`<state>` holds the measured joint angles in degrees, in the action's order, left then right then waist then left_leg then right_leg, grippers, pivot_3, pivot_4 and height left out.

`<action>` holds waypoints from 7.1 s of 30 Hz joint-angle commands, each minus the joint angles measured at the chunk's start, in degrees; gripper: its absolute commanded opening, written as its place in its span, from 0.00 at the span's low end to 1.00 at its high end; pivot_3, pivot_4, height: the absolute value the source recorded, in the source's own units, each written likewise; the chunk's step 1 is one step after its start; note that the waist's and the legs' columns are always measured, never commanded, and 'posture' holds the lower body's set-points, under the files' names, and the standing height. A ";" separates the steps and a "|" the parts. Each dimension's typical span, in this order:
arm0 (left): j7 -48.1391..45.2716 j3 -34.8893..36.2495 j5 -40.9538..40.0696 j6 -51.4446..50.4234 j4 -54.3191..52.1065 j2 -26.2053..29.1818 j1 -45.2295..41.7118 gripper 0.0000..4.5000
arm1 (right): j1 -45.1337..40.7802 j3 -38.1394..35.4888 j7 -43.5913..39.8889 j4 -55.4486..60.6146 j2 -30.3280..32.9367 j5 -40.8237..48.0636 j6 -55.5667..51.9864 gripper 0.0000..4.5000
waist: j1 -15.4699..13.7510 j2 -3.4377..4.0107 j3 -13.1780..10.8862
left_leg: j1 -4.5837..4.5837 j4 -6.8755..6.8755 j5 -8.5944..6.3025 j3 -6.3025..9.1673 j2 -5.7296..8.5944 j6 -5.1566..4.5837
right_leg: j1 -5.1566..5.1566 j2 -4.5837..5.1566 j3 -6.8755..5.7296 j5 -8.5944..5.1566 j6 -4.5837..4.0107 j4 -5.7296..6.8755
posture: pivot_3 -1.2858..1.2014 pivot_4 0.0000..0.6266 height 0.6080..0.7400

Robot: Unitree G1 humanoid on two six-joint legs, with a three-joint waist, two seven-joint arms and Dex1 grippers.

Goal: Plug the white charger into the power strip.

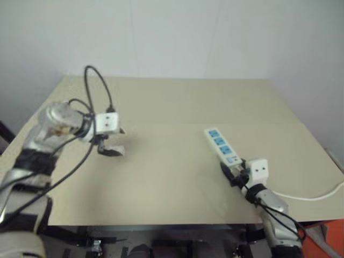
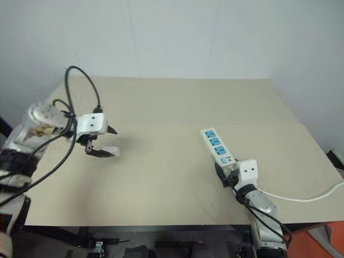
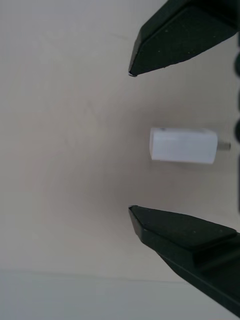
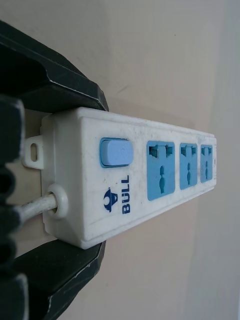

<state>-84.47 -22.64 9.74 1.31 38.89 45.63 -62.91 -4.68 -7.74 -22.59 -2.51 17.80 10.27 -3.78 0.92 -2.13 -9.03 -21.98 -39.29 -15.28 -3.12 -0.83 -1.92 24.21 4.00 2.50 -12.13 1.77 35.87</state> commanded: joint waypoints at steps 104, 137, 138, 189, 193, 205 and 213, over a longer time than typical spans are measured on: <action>-8.03 7.35 -46.24 -14.17 -2.59 -17.94 16.46 0.23 | -28.52 19.90 -55.90 -35.60 3.21 -1.16 18.68 0.75 | 1.65 0.00 -0.09 | -0.13 -0.60 -0.11 0.78 0.05 -0.15 | -0.01 0.17 -0.11 0.14 0.12 0.34 | 0.52 0.24 1.00; -8.03 7.68 -34.99 -8.27 3.76 -21.61 17.11 0.23 | -28.76 19.96 -53.51 -38.77 2.57 -3.25 20.76 0.75 | 1.93 0.01 0.01 | 0.21 -0.57 -0.09 0.77 -0.10 -0.13 | -0.20 -0.06 0.02 0.23 -0.02 0.40 | 0.52 0.24 1.00; -8.03 8.15 -35.37 -8.05 3.49 -22.00 17.59 0.23 | -28.69 19.94 -53.49 -38.75 2.57 -3.21 20.73 0.75 | 1.92 0.01 0.01 | 0.21 -0.57 -0.09 0.77 -0.10 -0.13 | -0.20 -0.06 0.02 0.23 -0.02 0.40 | 0.52 0.24 1.00; -4.64 12.29 -26.85 -2.49 2.57 -19.34 29.24 0.81 | -27.62 20.83 -51.01 -37.93 2.33 -3.09 21.50 0.75 | 1.89 0.57 1.22 | 1.90 0.31 -0.14 0.76 -0.23 -0.06 | -1.63 -0.08 0.08 -0.25 0.07 0.07 | 0.52 0.24 1.00; -5.79 12.94 -26.70 -2.47 1.61 -18.38 29.24 0.99 | -27.72 20.78 -50.93 -38.17 2.27 -3.14 21.60 0.75 | 1.94 0.57 1.22 | 1.89 0.33 -0.14 0.76 -0.24 -0.06 | -1.62 -0.08 0.08 -0.24 0.06 0.04 | 0.52 0.24 1.00; -8.02 18.82 -32.31 -5.61 -12.74 -8.19 31.88 1.00 | -28.66 18.81 -50.39 -35.92 3.83 -1.79 21.66 1.00 | 1.63 0.45 1.04 | 1.20 0.35 -0.13 0.75 -0.31 -0.05 | -0.86 -0.03 0.06 -0.06 -0.32 0.06 | 0.52 0.24 1.00; -5.15 26.15 -33.75 -8.69 -21.50 0.73 40.69 1.00 | -19.55 12.57 -52.82 -11.65 15.58 6.19 14.80 1.00 | 0.94 0.50 0.84 | -0.64 0.32 -0.15 0.77 -0.09 -0.11 | 0.76 0.41 -0.14 -0.03 -0.10 0.13 | 0.52 0.24 1.00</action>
<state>-90.42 1.29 -22.63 -6.61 20.67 45.13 -23.34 -25.75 7.67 -75.24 -20.66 31.61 13.63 12.28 1.86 -1.63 -8.18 -22.78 -38.97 -15.44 -2.34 -0.92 -2.04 25.07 4.43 2.33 -12.15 1.68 35.97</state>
